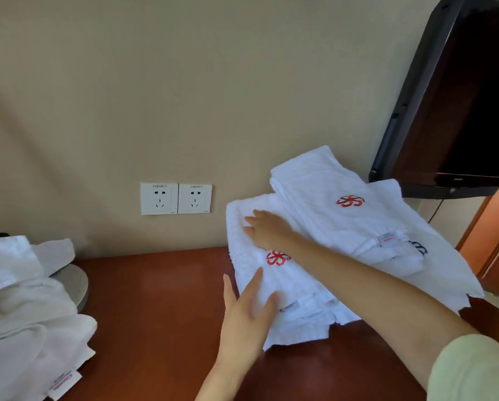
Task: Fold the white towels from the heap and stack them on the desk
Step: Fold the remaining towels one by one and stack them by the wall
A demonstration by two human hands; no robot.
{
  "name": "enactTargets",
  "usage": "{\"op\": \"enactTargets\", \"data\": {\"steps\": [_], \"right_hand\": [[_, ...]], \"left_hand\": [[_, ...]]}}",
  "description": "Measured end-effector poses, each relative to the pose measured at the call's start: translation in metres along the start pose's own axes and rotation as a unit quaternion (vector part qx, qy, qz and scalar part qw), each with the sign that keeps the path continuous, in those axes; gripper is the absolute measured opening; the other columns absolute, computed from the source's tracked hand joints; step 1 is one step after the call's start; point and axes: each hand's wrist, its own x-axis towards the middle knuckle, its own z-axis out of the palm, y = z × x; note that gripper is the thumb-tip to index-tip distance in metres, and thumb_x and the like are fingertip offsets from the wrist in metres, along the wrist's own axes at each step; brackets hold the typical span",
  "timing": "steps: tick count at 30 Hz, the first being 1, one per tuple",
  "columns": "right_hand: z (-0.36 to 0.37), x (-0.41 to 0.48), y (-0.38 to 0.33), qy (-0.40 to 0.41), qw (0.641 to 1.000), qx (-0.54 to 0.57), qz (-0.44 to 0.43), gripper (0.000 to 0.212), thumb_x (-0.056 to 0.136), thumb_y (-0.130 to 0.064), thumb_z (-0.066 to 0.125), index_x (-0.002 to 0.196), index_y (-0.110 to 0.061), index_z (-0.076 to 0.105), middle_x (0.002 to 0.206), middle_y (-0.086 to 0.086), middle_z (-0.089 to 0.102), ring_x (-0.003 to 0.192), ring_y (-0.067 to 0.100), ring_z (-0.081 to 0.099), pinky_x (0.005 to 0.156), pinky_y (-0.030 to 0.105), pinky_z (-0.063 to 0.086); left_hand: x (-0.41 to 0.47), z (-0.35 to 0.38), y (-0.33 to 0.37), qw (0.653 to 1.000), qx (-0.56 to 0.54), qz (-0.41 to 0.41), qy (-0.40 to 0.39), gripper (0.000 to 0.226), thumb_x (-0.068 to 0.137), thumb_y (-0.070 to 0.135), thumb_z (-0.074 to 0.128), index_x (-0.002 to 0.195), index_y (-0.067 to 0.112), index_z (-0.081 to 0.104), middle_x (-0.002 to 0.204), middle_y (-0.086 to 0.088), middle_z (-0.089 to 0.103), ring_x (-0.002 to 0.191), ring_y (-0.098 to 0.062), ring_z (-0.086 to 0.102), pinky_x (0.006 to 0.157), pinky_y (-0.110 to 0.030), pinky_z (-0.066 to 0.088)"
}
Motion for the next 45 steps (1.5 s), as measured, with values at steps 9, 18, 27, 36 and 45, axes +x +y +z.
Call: {"op": "enactTargets", "data": {"steps": [9,18,27,36,45], "right_hand": [[0.006,-0.127,-0.045,0.016,0.996,-0.031,-0.077,0.053,0.103,-0.044,0.031,0.15,-0.02,0.029,0.16,0.006,0.017,0.147,0.024,0.01,0.117,0.044,0.002],[0.067,-0.238,-0.183,0.07,0.877,0.465,-0.1,0.033,0.098,-0.026,0.05,0.129,-0.026,0.058,0.131,-0.011,0.058,0.122,0.006,0.051,0.103,0.02,0.037],[0.092,-0.283,-0.298,0.206,0.818,0.484,-0.231,0.028,0.091,-0.017,0.058,0.118,-0.022,0.064,0.113,-0.01,0.064,0.107,0.009,0.057,0.093,0.027,0.045],[0.081,-0.275,-0.322,0.276,0.779,0.516,-0.224,0.054,0.083,-0.019,0.072,0.133,-0.015,0.051,0.125,-0.004,0.057,0.114,0.012,0.053,0.094,0.027,0.044],[0.045,-0.247,-0.349,0.226,0.778,0.569,-0.14,0.015,0.09,-0.024,0.064,0.099,-0.012,0.062,0.104,-0.003,0.047,0.1,0.015,0.048,0.083,0.032,0.044]], "left_hand": [[-0.093,-0.05,-0.01,0.986,0.155,-0.007,0.054,0.055,0.095,0.031,0.056,0.145,0.037,0.033,0.158,0.005,0.021,0.146,-0.004,0.014,0.099,-0.015,0.022],[-0.202,-0.142,-0.054,0.909,0.34,-0.049,0.235,0.044,0.092,0.02,0.059,0.135,0.026,0.053,0.141,0.003,0.049,0.126,-0.015,0.05,0.101,-0.031,0.042],[-0.245,-0.168,-0.043,0.773,0.215,0.084,0.591,0.035,0.079,-0.006,0.051,0.095,0.022,0.065,0.101,0.01,0.056,0.086,-0.007,0.05,0.073,-0.017,0.041],[-0.241,-0.178,-0.06,0.849,0.171,-0.083,0.494,0.049,0.085,0.008,0.051,0.133,0.019,0.051,0.147,-0.003,0.038,0.125,-0.023,0.049,0.088,-0.031,0.041],[-0.244,-0.178,-0.057,0.851,0.141,-0.082,0.499,0.05,0.09,0.012,0.049,0.138,0.02,0.042,0.145,-0.002,0.037,0.101,-0.017,0.057,0.076,-0.028,0.037]]}}
